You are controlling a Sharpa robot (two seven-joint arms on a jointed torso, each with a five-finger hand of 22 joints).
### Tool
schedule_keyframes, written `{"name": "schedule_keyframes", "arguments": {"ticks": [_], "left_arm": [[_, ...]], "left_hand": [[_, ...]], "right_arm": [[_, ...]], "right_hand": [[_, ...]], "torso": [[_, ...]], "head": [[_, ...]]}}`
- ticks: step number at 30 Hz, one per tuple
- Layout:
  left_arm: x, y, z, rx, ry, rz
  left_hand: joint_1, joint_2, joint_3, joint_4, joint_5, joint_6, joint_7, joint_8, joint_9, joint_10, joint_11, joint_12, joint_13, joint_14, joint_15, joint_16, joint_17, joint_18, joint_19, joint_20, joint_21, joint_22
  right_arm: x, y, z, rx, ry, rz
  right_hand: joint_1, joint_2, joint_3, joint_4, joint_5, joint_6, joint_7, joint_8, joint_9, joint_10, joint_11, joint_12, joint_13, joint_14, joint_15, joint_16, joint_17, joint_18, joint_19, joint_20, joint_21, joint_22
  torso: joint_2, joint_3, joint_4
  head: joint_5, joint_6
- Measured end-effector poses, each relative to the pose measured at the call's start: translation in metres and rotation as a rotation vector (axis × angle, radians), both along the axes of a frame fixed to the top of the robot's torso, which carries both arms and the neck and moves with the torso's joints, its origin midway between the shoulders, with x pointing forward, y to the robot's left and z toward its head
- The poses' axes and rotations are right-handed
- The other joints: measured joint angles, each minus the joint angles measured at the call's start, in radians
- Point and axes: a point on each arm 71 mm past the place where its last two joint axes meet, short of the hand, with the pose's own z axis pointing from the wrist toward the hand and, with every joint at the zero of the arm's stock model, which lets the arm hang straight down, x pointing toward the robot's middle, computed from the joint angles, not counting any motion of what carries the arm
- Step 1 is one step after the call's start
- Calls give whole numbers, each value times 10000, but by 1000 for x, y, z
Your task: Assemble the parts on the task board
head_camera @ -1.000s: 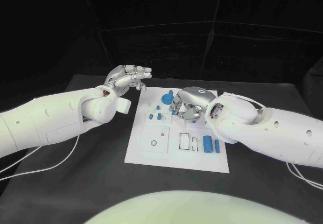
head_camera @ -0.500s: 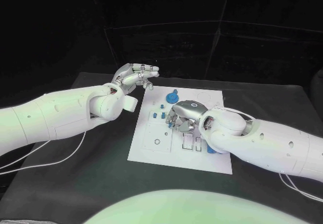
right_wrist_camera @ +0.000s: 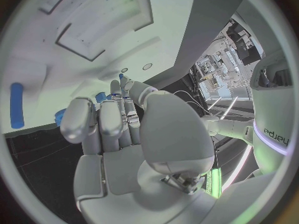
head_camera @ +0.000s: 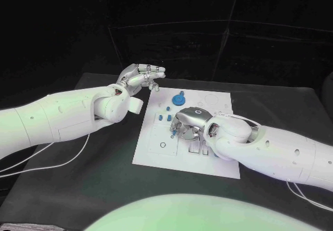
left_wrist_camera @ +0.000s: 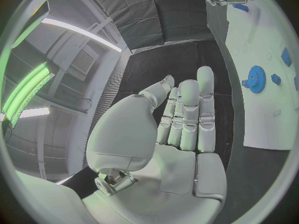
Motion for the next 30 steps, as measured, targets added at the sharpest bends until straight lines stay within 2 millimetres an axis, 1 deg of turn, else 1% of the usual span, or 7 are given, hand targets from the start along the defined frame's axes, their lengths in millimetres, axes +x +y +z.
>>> {"name": "schedule_keyframes", "arguments": {"ticks": [11,15,20,21,30], "left_arm": [[0,0,-1,6,26,-1],[0,1,-1,12,37,11],[0,3,-1,24,47,37],[0,3,-1,24,50,36],[0,2,-1,19,68,12]], "left_hand": [[0,0,0,0,0,0,0,0,0,0,0,0,0,0,0,0,0,0,0,0,0,1],[0,0,0,0,0,0,0,0,0,0,0,0,0,0,0,0,1,0,0,0,0,2],[0,0,0,0,0,0,0,0,0,0,0,0,0,0,0,0,1,0,0,0,0,2],[0,0,0,0,0,0,0,0,0,0,0,0,0,0,0,0,1,-1,0,0,0,2],[0,0,0,0,0,0,0,0,-1,0,0,0,0,0,0,0,1,0,0,0,0,3]], "right_arm": [[-2,3,-4,-75,-14,153],[-3,5,-5,-73,-32,217],[-4,5,-6,-103,-23,256],[-4,5,-6,-111,-21,264],[-3,6,-7,-223,4,285]], "right_hand": [[0,0,-1,-1,0,-6,-4,-16,7,0,0,0,-2,0,0,0,-1,0,0,0,0,0],[0,0,-1,-1,0,-24,8,30,7,0,0,0,-2,0,0,0,-1,1,0,0,0,-1],[-3,-3,-1,-1,0,-35,0,31,6,0,0,0,-1,0,0,0,-1,0,-1,0,0,-1],[-52,-52,-1,-1,0,-35,-1,31,6,0,0,0,-1,0,0,30,-1,0,0,0,0,-1],[-52,-52,-2,-1,0,-38,-3,30,2,0,0,0,0,0,0,38,-12,0,0,0,0,-12]], "torso": [[0,-5,9],[1,-5,9],[14,-5,9],[16,-3,9],[22,-5,8]], "head": [[36,-8],[65,-8],[58,-9],[58,-9],[60,-9]]}}
